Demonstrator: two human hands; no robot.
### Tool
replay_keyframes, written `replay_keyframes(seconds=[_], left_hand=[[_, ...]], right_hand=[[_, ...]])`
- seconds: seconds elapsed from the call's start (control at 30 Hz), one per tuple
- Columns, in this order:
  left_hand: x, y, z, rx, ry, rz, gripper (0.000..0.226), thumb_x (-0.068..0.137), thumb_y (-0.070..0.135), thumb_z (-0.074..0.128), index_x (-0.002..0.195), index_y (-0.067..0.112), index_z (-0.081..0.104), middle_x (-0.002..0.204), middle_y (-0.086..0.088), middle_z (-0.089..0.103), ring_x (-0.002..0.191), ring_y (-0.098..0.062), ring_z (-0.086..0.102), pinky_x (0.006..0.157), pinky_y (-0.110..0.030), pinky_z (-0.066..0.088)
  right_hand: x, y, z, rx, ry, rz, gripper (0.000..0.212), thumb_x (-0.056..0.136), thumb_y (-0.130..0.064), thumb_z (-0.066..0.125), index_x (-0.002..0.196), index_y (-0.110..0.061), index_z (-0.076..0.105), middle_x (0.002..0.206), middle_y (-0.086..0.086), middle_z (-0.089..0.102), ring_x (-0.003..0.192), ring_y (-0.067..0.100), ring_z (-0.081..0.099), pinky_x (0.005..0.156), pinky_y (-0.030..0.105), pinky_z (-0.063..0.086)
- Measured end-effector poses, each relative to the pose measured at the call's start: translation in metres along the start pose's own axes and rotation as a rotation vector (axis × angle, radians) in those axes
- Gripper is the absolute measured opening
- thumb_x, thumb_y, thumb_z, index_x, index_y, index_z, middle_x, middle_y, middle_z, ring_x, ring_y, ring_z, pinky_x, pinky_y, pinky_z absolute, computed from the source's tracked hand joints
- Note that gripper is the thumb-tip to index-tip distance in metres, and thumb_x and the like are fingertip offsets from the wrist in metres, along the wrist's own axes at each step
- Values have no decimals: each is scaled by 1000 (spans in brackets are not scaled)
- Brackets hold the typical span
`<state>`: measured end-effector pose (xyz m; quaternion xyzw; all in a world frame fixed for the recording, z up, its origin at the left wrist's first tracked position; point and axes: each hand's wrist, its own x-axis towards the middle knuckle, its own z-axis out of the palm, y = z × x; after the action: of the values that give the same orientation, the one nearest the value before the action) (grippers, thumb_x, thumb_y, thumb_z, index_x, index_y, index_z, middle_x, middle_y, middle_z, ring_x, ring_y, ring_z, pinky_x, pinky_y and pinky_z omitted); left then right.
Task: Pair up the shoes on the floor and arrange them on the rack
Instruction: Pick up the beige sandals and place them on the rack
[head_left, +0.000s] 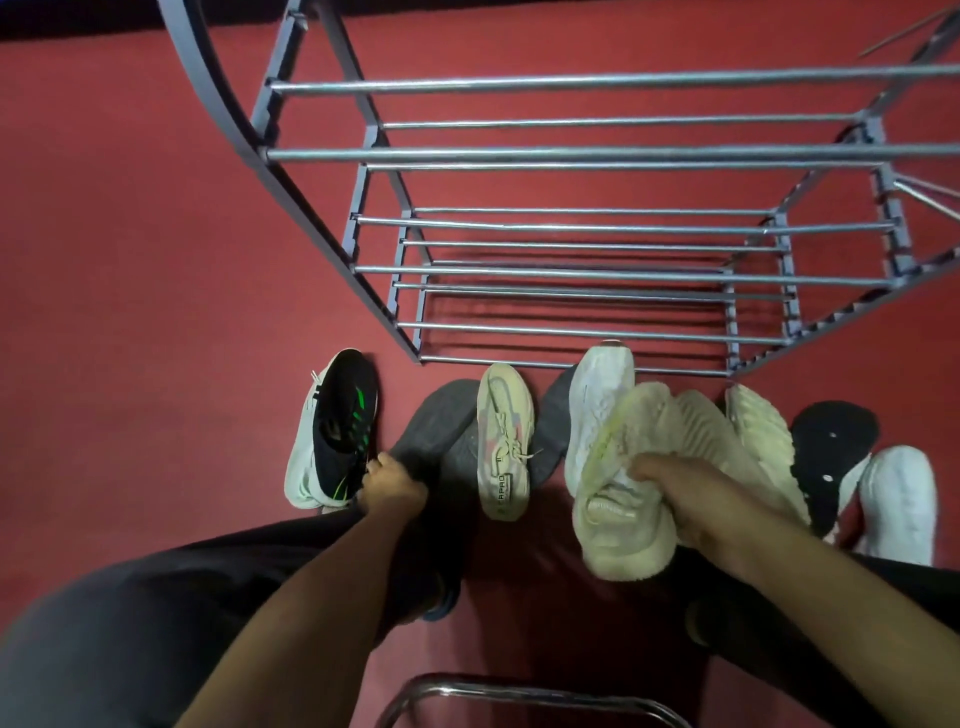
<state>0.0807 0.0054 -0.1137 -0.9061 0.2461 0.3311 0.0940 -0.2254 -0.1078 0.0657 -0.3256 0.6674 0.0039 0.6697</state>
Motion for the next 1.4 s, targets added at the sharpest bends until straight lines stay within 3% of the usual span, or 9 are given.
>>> replay_keyframes(seconds=[0.17,0.4,0.6,0.73,0.83,0.9,1.1,1.27,1.4], left_hand=[[37,9,14,87,-109,104,110,68,47,85,149,8,22,147,-17,38,137,-35,41,111,-46,40],[60,4,1,313,-61,289,55,92,31,58,133,1,37,130,-21,55,119,-40,58,94,-44,48],[27,10,-28,-263,67,76,43,95,31,45,112,-6,60,114,-35,65,109,-49,61,95,-46,48],[-24,28,-54,-935,-181,-73,50,101,28,35,118,-9,64,122,-32,64,113,-43,62,103,-47,48],[-70,39,-65,-1226,-431,-136,46,98,34,37,102,4,71,97,-20,76,80,-31,74,75,-38,62],[-95,45,-71,-1276,-536,-79,43,96,35,41,97,7,74,87,-14,78,68,-26,75,60,-29,60],[-135,61,-73,-1220,-625,91,33,93,31,59,108,6,74,90,-13,78,68,-23,74,57,-25,58],[-147,85,-58,-1185,-618,223,30,91,29,64,111,9,75,107,-14,75,83,-22,73,74,-28,56],[-144,96,-51,-1202,-599,242,27,88,30,67,103,10,78,108,-17,76,87,-24,75,71,-28,59]], right_hand=[[7,14,-8,-36,-30,-28,24,91,-18,64,112,-15,74,100,9,80,95,29,77,97,52,56],[17,4,7,-131,12,-2,17,90,-17,66,102,-18,76,88,3,82,87,26,78,94,49,57],[18,0,14,-95,-57,-24,21,92,-11,66,110,-15,74,98,6,81,97,27,76,99,50,55],[13,1,32,-60,-154,-106,28,94,-12,68,121,-13,70,114,6,77,108,25,72,104,47,52],[16,-1,42,-48,-210,-142,29,96,-13,66,125,-8,68,121,11,73,113,29,69,105,50,51],[19,0,40,-43,-185,-145,33,97,-12,65,129,-3,65,125,16,71,115,33,67,106,51,50],[24,6,7,-72,-36,-137,37,98,-16,62,132,-2,61,127,17,68,115,33,66,104,50,51],[27,6,-1,-30,-23,-129,34,97,-18,64,129,-5,64,123,13,71,112,30,67,103,49,53],[29,5,-5,-12,-12,-140,36,97,-20,65,130,-6,63,125,13,70,113,30,67,103,49,53]])
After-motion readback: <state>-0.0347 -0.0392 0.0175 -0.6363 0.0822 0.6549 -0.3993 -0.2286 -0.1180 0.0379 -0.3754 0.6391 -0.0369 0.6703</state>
